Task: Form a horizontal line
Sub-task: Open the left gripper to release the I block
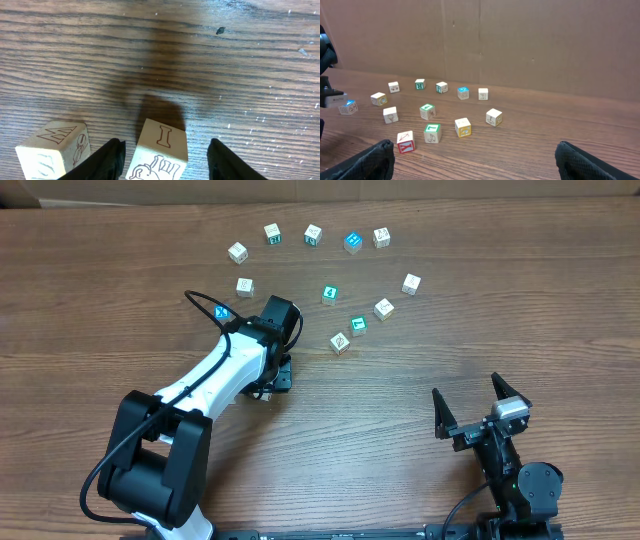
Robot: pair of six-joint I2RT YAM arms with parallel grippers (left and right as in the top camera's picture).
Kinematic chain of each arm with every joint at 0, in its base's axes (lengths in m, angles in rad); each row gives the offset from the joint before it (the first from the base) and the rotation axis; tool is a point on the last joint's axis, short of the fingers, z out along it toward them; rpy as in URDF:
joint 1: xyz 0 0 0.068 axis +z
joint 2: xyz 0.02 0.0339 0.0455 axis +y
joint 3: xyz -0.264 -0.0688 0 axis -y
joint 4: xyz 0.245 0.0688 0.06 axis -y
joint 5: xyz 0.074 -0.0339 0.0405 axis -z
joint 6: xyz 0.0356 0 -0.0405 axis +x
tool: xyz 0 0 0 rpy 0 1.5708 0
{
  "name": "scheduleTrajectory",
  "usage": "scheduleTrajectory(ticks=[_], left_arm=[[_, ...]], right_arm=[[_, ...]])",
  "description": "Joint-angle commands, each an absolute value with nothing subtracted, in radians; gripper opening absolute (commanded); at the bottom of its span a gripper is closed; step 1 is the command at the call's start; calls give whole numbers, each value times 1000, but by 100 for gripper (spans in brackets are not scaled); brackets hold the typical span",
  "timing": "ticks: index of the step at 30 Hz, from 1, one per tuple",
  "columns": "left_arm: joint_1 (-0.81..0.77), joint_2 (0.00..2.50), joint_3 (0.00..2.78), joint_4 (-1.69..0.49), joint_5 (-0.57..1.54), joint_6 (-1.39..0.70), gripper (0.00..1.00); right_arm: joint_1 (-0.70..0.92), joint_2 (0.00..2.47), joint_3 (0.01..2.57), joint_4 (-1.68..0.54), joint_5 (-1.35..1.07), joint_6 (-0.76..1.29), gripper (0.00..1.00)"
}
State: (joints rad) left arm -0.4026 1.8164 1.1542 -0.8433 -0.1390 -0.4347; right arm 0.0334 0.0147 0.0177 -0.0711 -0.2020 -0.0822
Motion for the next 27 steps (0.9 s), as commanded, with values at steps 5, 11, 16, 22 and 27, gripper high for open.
scheduleTrajectory(ticks=[5, 11, 16, 22, 27], left_arm=[[-406, 1825, 1147, -840, -137, -426, 58], [-406, 1825, 1147, -836, -138, -426, 58], [-406, 1825, 1147, -830, -138, -426, 58], [-406, 1825, 1147, -829, -137, -426, 62], [-406, 1825, 1147, -825, -138, -426, 61]], right_arm=[[31, 3, 8, -66, -192, -80, 100], [31, 3, 8, -66, -192, -80, 100], [31, 3, 8, -66, -192, -80, 100], [31, 3, 8, -66, -192, -80, 100], [31, 3, 8, -66, -192, -80, 100]])
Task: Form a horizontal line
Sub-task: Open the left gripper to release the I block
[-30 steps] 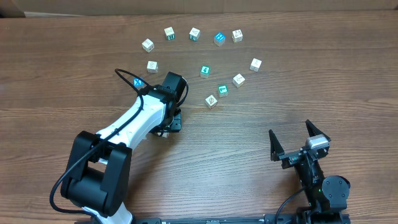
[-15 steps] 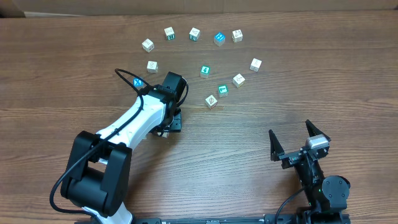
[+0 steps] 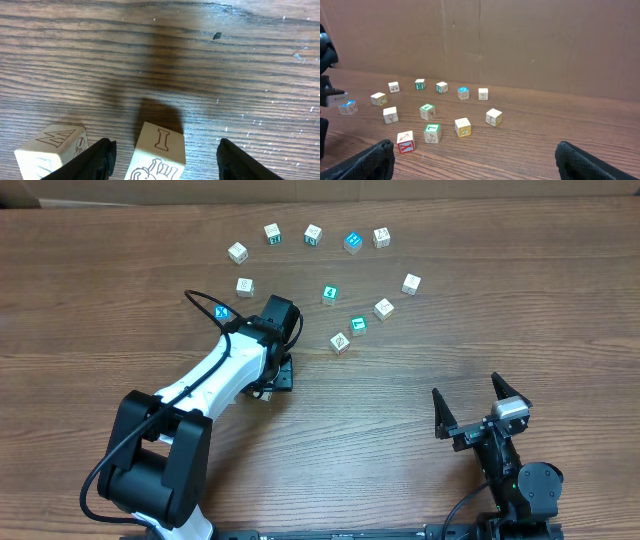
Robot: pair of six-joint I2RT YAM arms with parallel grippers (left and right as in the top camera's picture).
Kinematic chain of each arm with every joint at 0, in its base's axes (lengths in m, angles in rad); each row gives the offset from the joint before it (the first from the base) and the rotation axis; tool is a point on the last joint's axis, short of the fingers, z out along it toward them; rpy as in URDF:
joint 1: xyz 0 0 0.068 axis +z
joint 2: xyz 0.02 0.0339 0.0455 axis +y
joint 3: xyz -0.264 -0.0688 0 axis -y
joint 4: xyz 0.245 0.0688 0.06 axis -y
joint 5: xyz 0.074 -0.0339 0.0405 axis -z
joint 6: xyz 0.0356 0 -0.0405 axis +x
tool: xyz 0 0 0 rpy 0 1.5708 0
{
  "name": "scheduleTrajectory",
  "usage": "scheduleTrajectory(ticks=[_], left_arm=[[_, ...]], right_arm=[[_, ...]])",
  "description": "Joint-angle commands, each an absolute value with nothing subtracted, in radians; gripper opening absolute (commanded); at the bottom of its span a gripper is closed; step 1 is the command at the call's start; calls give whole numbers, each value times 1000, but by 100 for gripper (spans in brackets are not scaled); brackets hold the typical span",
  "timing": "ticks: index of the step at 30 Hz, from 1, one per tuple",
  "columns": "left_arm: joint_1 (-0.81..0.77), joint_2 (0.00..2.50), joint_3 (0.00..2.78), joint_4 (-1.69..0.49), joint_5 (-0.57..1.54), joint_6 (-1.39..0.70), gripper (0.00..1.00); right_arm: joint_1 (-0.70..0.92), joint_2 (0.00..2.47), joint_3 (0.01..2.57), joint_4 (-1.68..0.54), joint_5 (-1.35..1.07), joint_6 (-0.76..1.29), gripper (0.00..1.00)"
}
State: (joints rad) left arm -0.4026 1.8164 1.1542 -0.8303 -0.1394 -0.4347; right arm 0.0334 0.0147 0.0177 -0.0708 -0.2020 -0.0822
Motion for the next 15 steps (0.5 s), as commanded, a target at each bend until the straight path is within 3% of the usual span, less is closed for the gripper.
scheduleTrajectory(ticks=[1, 15], left_arm=[[-406, 1825, 1147, -823, -138, -426, 61], [-406, 1825, 1147, -798, -137, -427, 59]], right_arm=[[31, 3, 8, -66, -192, -80, 100], [31, 3, 8, -66, -192, -80, 100]])
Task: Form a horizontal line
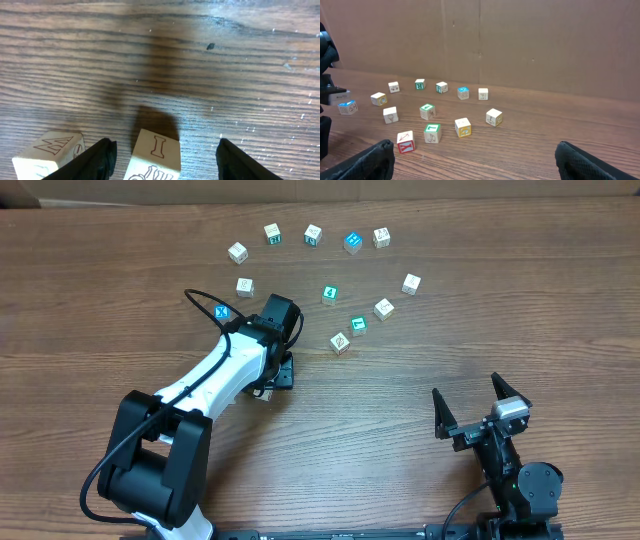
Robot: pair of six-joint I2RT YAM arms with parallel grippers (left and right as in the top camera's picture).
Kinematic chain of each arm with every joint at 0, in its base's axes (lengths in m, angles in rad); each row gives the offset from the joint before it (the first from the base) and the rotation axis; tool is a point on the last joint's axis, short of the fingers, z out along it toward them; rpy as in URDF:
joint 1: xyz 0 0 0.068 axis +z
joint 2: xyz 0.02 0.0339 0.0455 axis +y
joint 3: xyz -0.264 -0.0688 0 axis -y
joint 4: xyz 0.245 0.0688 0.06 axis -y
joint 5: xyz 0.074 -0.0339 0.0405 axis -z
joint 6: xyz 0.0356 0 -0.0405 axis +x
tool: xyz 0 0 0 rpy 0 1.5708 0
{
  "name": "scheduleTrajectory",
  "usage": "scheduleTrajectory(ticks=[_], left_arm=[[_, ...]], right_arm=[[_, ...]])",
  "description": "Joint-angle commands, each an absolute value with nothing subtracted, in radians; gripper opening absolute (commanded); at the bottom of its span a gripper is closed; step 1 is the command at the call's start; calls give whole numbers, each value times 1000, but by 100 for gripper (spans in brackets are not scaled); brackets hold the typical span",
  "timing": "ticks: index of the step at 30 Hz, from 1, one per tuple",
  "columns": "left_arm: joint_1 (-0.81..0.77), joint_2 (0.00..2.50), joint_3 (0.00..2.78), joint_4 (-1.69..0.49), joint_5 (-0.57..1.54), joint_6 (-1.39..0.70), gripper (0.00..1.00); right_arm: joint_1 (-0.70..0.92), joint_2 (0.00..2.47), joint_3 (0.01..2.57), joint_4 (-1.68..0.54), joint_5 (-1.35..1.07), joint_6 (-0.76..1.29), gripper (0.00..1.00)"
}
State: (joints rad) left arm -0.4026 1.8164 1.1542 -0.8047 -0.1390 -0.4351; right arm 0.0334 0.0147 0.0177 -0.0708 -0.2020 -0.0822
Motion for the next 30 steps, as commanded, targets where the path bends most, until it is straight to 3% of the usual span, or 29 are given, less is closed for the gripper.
scheduleTrajectory(ticks=[1, 13, 19, 30], left_arm=[[-406, 1825, 1147, -795, -137, -426, 59], [-406, 1826, 1147, -773, -137, -427, 58], [-406, 1826, 1147, -774, -137, -427, 67], [-406, 1827, 1147, -773, -138, -426, 70]], right_arm=[[31, 3, 8, -66, -192, -80, 100], [31, 3, 8, -66, -192, -80, 100], [31, 3, 8, -66, -192, -80, 100], [31, 3, 8, -66, -192, -80, 100]])
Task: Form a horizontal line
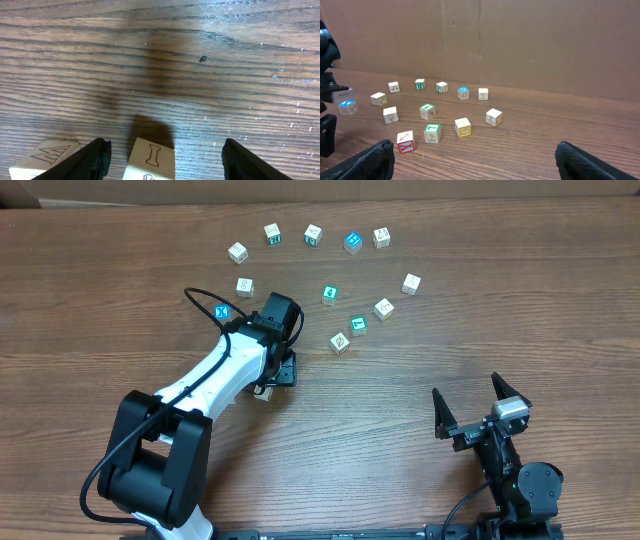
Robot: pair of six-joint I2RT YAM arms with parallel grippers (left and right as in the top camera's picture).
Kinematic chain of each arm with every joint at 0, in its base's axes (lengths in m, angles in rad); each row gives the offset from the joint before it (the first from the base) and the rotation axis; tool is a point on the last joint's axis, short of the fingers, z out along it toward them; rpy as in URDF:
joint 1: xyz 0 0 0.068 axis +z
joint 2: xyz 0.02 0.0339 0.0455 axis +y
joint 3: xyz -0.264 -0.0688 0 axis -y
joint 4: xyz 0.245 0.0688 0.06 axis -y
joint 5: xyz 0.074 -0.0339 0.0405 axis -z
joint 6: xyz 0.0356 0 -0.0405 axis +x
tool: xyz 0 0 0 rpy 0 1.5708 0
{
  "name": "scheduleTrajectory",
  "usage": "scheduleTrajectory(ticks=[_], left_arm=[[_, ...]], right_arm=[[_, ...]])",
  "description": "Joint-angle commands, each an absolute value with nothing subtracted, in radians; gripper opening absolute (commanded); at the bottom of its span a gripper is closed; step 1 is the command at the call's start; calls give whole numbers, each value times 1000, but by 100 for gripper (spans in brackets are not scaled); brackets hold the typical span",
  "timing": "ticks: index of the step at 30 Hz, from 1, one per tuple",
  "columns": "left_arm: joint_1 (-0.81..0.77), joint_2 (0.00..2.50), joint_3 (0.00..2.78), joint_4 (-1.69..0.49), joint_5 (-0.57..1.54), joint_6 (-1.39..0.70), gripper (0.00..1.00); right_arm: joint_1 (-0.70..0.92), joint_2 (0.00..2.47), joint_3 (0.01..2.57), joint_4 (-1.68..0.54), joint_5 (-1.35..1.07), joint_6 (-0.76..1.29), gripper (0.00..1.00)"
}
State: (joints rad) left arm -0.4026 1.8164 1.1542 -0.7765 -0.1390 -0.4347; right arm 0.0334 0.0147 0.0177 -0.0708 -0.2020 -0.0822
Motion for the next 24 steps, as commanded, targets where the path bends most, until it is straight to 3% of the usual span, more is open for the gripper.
scheduleTrajectory(ticks=[1, 12, 19, 24], left_arm=[[-406, 1828, 1147, -773, -138, -426, 70], [-406, 1856, 1147, -765, -137, -426, 69], [-406, 1857, 1147, -760, -137, -426, 59], [-406, 1857, 1147, -757, -137, -427, 58]], right_arm=[[31, 3, 8, -66, -192, -80, 100], [31, 3, 8, -66, -192, -80, 100], [31, 3, 8, -66, -192, -80, 100], [31, 3, 8, -66, -192, -80, 100]])
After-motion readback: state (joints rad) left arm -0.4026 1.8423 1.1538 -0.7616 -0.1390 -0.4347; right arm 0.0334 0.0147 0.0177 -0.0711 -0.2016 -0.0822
